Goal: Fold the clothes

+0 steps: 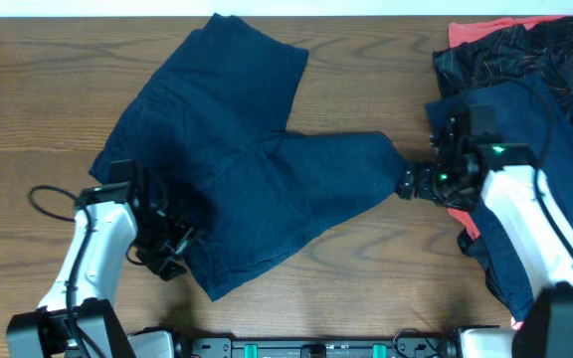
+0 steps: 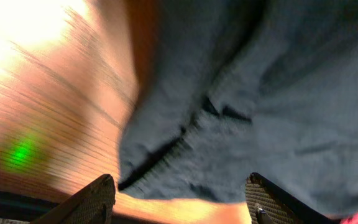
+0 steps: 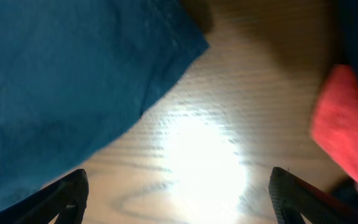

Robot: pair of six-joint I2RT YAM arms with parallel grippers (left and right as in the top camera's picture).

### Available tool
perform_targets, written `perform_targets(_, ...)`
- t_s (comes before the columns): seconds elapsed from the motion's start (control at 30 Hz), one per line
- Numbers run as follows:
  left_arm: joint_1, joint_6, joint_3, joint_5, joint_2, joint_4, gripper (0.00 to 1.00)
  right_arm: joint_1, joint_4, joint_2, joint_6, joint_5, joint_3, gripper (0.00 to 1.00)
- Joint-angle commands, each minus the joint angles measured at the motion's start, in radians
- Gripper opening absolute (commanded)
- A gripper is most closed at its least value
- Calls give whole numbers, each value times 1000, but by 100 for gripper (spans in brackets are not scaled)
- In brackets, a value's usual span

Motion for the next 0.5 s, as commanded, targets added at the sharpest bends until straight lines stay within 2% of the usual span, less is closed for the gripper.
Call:
perform_targets(0.0,-69,8,-26,61,-3,-6,68,16,61,84,89,-21,5,88)
perform_targets(0.07,-108,-1,-26,61,-3,1,68,16,115,135,95,-57,5,83)
perform_targets(0.23,-211,-39,-26,53,-5,37,68,24,222,251,132,-92,5,59)
perform_targets(0.37,-307,-112,-26,-1,-8,35,69,38,302,334,136,-113,5,57)
perform_targets(0.4,-332,-134,-26,-8,-8,36,68,41,315,348,136,-121,5,53)
perform_targets(0.47,-387,-183,-26,-9,-8,40,69,45,335,370,141,-121,5,35)
